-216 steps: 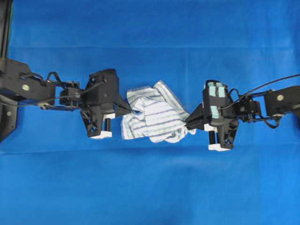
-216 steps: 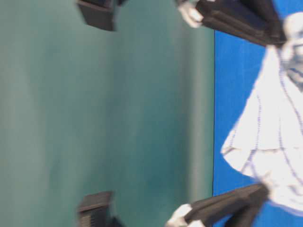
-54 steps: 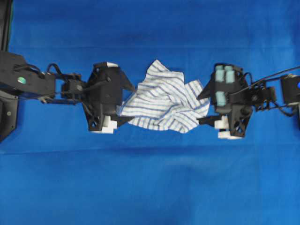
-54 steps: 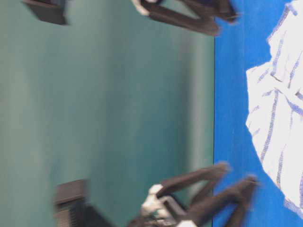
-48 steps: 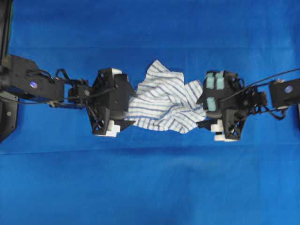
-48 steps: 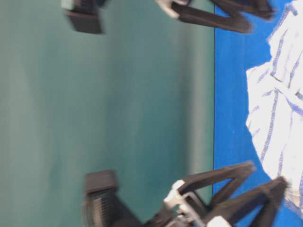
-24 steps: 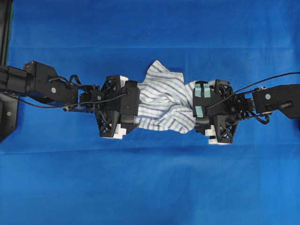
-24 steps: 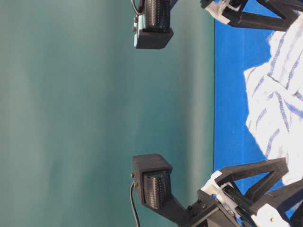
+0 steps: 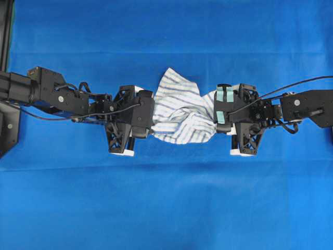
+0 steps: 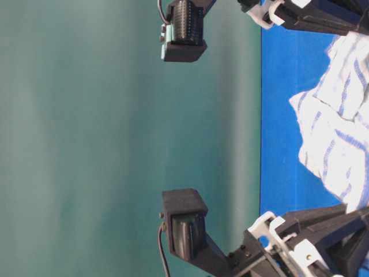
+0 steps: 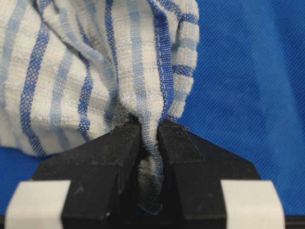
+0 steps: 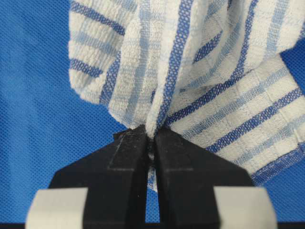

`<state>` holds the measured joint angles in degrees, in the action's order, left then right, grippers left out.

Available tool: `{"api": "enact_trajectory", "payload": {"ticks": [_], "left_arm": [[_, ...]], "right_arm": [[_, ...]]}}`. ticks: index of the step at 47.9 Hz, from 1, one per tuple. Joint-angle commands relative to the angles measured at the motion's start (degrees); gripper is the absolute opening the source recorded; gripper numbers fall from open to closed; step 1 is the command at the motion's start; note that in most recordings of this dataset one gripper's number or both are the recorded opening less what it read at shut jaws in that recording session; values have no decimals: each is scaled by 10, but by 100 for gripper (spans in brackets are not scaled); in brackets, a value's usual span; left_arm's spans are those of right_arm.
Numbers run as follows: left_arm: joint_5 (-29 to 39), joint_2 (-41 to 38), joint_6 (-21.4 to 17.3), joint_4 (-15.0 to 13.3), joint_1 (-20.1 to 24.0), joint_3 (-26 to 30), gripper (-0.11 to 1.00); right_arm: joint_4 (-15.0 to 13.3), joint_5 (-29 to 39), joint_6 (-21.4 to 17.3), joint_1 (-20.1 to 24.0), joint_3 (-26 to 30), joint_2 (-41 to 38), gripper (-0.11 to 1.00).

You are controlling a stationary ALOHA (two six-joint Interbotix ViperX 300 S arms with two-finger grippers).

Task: Lift the towel with both arms.

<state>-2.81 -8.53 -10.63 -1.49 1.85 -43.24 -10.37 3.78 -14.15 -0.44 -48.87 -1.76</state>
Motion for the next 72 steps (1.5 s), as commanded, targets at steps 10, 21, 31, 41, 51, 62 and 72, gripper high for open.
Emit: {"api": "enact_trajectory", "payload": {"ticks": [10, 21, 31, 41, 51, 62, 72], "left_arm": [[81, 91, 9, 0, 25, 25, 5], [180, 174, 26, -1, 41, 67, 5], [263, 243, 31, -1, 69, 103, 5], [310, 311, 31, 0, 83, 145, 5], [317, 363, 31, 0, 103, 168, 5], [325, 394, 30, 0, 111, 189, 5], [338, 400, 30, 0, 111, 199, 5]], "right_arm": [[0, 12, -3, 0, 22, 84, 3], [0, 88, 1, -19, 65, 173, 3], [-6, 167, 7, -54, 129, 222, 3], [-27, 231, 11, -76, 208, 239, 3], [-61, 267, 11, -77, 274, 240, 3], [-74, 294, 13, -77, 331, 241, 3], [-74, 299, 23, -77, 343, 244, 3]]}}
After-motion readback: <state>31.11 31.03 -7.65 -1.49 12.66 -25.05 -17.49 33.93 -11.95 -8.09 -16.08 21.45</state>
